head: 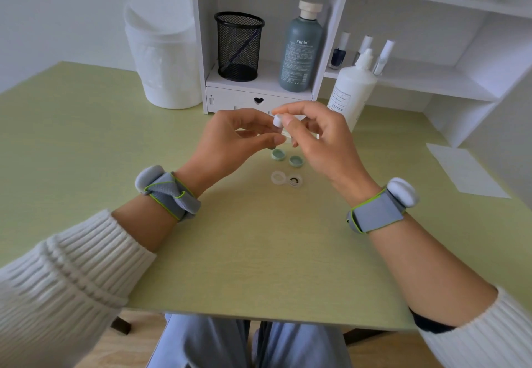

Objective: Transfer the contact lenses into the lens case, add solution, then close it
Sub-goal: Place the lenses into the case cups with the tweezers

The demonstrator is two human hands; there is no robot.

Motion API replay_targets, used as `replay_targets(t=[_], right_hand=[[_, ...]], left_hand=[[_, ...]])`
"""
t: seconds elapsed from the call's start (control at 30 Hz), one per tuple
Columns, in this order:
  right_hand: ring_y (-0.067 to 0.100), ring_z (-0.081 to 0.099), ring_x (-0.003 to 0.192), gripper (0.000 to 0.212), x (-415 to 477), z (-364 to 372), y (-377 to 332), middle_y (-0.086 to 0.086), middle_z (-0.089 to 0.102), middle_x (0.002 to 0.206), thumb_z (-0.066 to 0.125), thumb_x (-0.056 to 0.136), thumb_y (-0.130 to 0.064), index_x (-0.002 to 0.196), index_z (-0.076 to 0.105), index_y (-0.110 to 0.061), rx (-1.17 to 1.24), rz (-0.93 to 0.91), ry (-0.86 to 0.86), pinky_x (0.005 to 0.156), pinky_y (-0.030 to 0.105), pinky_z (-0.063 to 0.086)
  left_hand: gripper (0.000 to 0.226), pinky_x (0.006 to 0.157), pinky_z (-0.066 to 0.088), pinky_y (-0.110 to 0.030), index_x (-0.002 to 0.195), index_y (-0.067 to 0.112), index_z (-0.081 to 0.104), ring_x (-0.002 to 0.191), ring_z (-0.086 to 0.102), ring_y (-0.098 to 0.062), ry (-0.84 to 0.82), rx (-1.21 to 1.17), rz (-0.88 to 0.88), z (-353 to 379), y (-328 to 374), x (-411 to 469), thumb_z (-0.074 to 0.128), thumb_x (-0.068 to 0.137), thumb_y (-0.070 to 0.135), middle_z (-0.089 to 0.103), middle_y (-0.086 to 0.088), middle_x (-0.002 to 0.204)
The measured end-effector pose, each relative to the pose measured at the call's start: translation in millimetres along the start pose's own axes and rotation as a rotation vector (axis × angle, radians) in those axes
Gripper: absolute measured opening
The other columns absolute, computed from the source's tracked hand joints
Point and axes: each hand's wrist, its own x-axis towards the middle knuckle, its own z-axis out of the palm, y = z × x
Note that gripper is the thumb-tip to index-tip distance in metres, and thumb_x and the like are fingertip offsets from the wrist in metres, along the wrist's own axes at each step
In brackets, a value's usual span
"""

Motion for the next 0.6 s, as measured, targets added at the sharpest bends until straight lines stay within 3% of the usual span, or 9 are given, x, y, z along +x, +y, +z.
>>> replay_targets(t=[0.13, 0.27, 0.37, 0.47, 0.6], right_hand=[[0.007, 0.060, 0.066, 0.016, -0.2, 0.7, 1.7, -0.012, 0.072, 0.098, 0.070, 0.093, -0.038, 0.101, 0.070, -0.025, -0.033, 0.025, 0.030, 0.068, 0.019, 0.051], [0.009, 0.057, 0.066, 0.018, 0.8, -1.5, 0.4, -0.022, 0.067, 0.074, 0.063, 0.096, -0.024, 0.107, 0.076, -0.029, 0.015, 0.015, -0.004, 0.067, 0.020, 0.051], [0.008, 0.059, 0.064, 0.010, 0.6, -0.1, 0.9, -0.016, 0.074, 0.091, 0.070, 0.093, -0.030, 0.100, 0.076, -0.026, -0.005, 0.013, 0.017, 0.069, 0.022, 0.052], [0.006, 0.059, 0.062, 0.018, 0.5, -0.1, 1.8, -0.013, 0.073, 0.098, 0.074, 0.090, -0.039, 0.100, 0.071, -0.025, -0.011, 0.050, 0.048, 0.065, 0.020, 0.053], [0.011, 0.059, 0.065, 0.017, 0.4, -2.3, -0.7, -0.012, 0.073, 0.105, 0.069, 0.093, -0.032, 0.108, 0.076, -0.029, 0.012, 0.009, -0.003, 0.074, 0.027, 0.056]], left_hand=[[0.018, 0.089, 0.060, -0.039, 0.094, 0.015, 0.077, 0.080, 0.075, -0.020, -0.005, 0.017, 0.007, 1.1, 0.2, -0.4, 0.085, 0.078, 0.019, 0.078, 0.000, 0.085], [0.019, 0.087, 0.061, -0.035, 0.095, 0.015, 0.077, 0.079, 0.075, -0.020, 0.009, -0.006, -0.005, 0.4, 0.1, 0.1, 0.085, 0.078, 0.016, 0.078, -0.002, 0.088], [0.020, 0.087, 0.061, -0.035, 0.096, 0.012, 0.077, 0.079, 0.075, -0.021, 0.010, 0.010, 0.000, 0.1, 1.1, -0.1, 0.085, 0.078, 0.016, 0.078, -0.003, 0.087], [0.019, 0.087, 0.061, -0.035, 0.095, 0.012, 0.077, 0.079, 0.075, -0.021, 0.007, 0.021, 0.002, 0.7, 1.7, -0.4, 0.084, 0.078, 0.016, 0.078, -0.002, 0.086], [0.022, 0.088, 0.060, -0.038, 0.098, 0.010, 0.076, 0.079, 0.076, -0.022, 0.014, 0.013, -0.011, 0.0, 2.0, -0.8, 0.084, 0.078, 0.016, 0.078, -0.003, 0.087]])
